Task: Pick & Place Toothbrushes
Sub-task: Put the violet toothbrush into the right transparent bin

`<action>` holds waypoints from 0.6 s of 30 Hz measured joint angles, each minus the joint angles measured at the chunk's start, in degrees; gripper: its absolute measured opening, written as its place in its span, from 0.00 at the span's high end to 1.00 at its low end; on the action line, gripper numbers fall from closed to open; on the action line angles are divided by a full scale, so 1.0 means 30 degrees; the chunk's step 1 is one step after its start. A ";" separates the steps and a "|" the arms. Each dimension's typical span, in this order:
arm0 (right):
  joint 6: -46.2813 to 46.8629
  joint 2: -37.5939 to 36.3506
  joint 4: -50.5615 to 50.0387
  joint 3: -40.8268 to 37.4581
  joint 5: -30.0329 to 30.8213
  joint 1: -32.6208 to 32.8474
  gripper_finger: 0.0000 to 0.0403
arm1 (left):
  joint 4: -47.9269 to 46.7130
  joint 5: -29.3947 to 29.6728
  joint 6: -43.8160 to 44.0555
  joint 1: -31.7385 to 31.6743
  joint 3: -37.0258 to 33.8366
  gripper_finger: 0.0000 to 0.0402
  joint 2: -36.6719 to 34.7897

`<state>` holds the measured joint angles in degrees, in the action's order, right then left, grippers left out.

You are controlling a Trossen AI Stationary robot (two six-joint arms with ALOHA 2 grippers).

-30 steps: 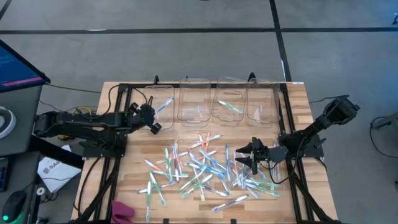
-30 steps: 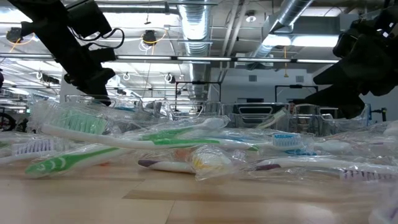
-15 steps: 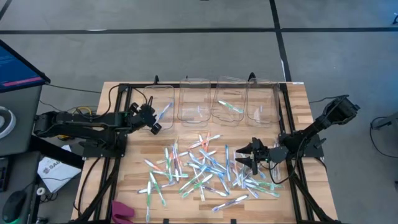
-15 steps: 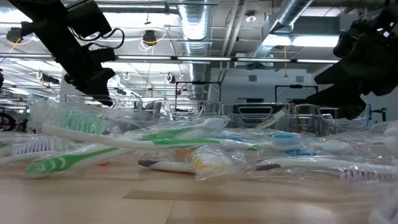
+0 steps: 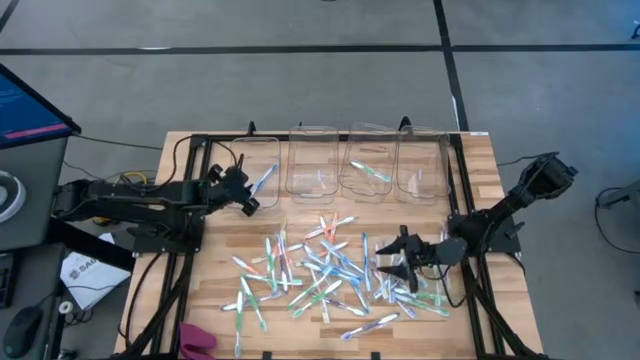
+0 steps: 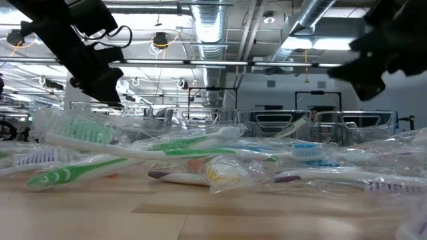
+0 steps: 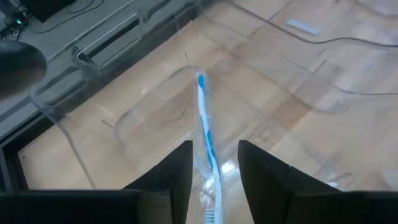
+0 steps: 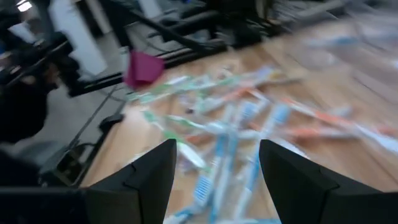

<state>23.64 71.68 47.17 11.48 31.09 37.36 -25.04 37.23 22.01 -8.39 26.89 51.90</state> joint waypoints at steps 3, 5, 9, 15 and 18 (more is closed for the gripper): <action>-0.1777 -0.0007 -0.0108 0.0589 -0.0288 0.0616 0.44 | 0.0470 0.0010 -0.0627 0.0435 0.0000 0.70 -0.0715; -0.2366 -0.0007 -0.0650 0.0893 -0.0320 0.0935 0.44 | 0.0874 -0.0006 -0.0939 0.0806 0.0000 0.70 -0.1213; -0.2070 -0.0216 -0.2865 0.1594 -0.0330 0.1043 0.45 | 0.1874 0.0000 -0.1420 0.1870 0.0000 0.70 -0.2118; 0.3062 -0.1206 -1.1338 0.3429 -0.0370 0.1043 0.51 | 0.3469 -0.0022 -0.2620 0.3541 0.0000 0.72 -0.2434; 0.6326 -0.1513 -1.5268 0.4513 -0.0491 0.1036 0.55 | 0.4067 -0.0026 -0.2759 0.4076 0.0000 0.72 -0.2256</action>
<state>42.62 67.14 1.36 25.02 29.61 40.47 -12.84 37.15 13.73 3.84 26.89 45.13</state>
